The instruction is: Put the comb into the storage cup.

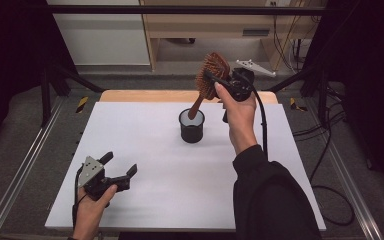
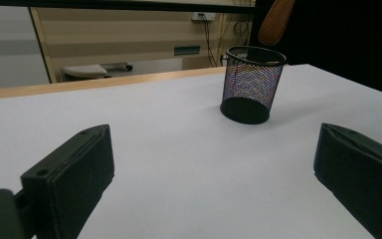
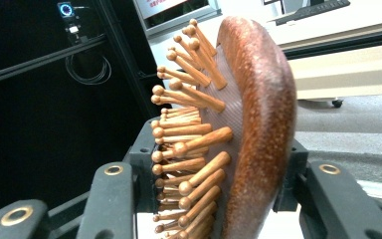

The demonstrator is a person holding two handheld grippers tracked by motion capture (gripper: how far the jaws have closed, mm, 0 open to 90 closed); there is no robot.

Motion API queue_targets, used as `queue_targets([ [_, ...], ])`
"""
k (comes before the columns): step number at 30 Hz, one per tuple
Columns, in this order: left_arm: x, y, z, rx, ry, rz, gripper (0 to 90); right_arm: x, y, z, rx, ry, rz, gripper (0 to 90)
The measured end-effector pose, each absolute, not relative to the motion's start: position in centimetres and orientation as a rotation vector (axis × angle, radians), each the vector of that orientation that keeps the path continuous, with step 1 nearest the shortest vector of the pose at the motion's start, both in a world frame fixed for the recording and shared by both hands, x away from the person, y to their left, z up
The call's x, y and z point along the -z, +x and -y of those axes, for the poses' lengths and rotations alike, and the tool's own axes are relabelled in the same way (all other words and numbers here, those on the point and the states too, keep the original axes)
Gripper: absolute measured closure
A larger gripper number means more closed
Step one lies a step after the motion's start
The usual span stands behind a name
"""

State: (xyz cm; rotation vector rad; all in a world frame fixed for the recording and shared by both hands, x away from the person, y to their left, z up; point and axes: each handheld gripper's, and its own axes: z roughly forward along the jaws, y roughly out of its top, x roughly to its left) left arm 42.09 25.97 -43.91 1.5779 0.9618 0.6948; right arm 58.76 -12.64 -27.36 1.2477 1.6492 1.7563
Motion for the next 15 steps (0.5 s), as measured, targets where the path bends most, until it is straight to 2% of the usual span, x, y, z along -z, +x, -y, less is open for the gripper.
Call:
queue_targets([
  [15, 43.87, 42.06, -25.86, -0.695, 1.579, -0.958, 2.1, 27.66, 58.83, 12.54, -1.743, 1.25, -1.661, 50.9],
])
